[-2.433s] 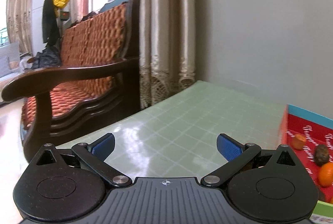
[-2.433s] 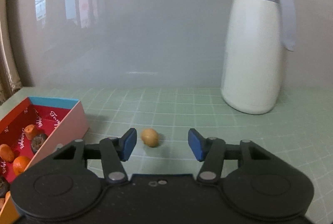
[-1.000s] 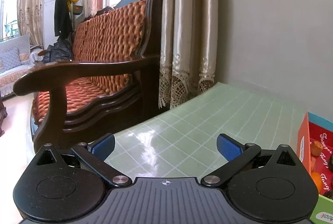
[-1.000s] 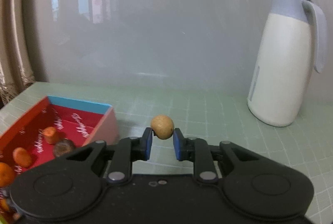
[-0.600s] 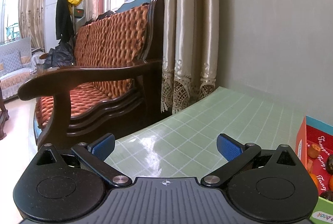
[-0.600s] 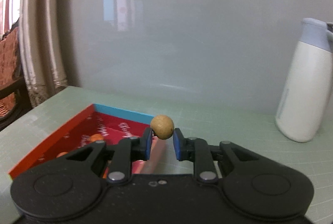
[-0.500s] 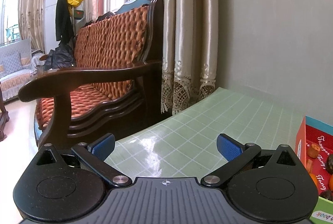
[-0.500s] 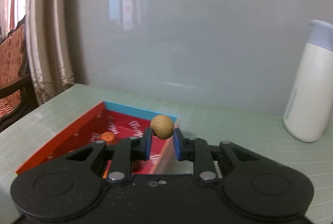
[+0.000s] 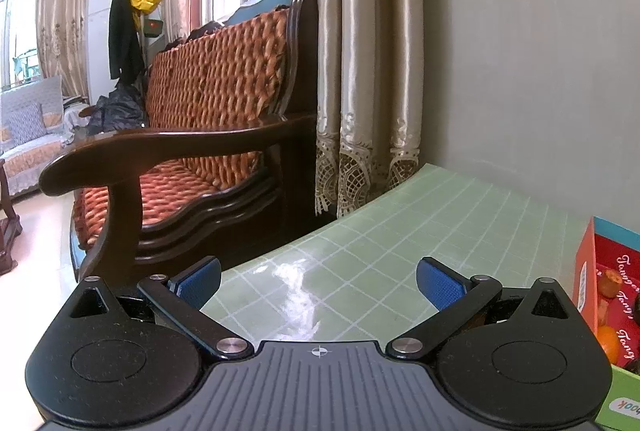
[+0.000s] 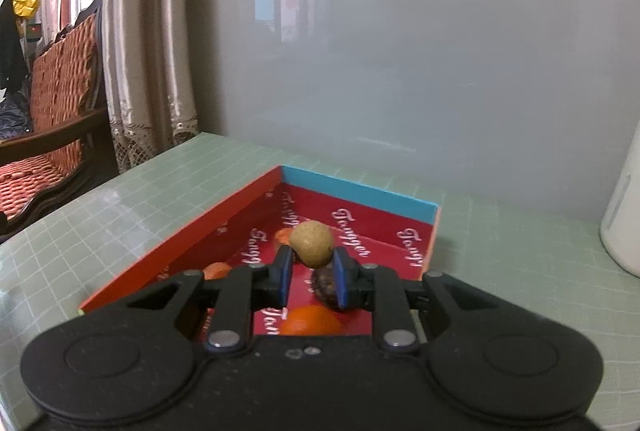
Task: Organize fruits
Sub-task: 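Carry the tan nut with the right gripper into the red box and release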
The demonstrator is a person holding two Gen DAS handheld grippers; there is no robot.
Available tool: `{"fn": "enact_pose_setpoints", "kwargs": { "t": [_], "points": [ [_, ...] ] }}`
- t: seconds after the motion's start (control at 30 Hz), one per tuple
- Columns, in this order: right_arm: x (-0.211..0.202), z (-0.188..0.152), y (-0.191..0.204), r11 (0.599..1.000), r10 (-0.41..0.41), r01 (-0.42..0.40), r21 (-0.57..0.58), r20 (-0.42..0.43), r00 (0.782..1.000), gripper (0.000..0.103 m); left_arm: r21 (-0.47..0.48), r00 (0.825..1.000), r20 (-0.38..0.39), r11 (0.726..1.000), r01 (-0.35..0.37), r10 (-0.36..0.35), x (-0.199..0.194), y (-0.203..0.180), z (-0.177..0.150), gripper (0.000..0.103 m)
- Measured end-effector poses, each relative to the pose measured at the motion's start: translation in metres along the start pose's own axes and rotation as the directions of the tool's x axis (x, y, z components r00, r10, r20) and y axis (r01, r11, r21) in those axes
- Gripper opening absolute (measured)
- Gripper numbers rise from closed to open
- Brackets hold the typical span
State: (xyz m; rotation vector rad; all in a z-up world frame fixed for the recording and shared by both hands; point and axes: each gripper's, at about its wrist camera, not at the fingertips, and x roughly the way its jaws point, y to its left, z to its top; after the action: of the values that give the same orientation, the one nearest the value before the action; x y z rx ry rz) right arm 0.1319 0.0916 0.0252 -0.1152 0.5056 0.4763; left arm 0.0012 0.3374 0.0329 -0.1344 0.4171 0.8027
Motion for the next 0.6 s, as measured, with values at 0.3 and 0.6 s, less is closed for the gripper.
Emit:
{"fn": "enact_pose_setpoints", "kwargs": {
  "t": [0.3,0.6],
  "points": [
    [-0.006,0.0,-0.004,1.0,-0.001,0.001,-0.002,0.016,1.0,0.04,-0.002,1.0,-0.009,1.0,0.009,-0.009,0.001,-0.003,-0.001,0.103],
    [-0.033,-0.002,-0.064,0.993,-0.105,0.103,0.066,0.026,0.994,0.042,-0.006,0.996,0.01,0.996,0.083,-0.083,-0.013,-0.03,0.001,0.103]
  ]
}}
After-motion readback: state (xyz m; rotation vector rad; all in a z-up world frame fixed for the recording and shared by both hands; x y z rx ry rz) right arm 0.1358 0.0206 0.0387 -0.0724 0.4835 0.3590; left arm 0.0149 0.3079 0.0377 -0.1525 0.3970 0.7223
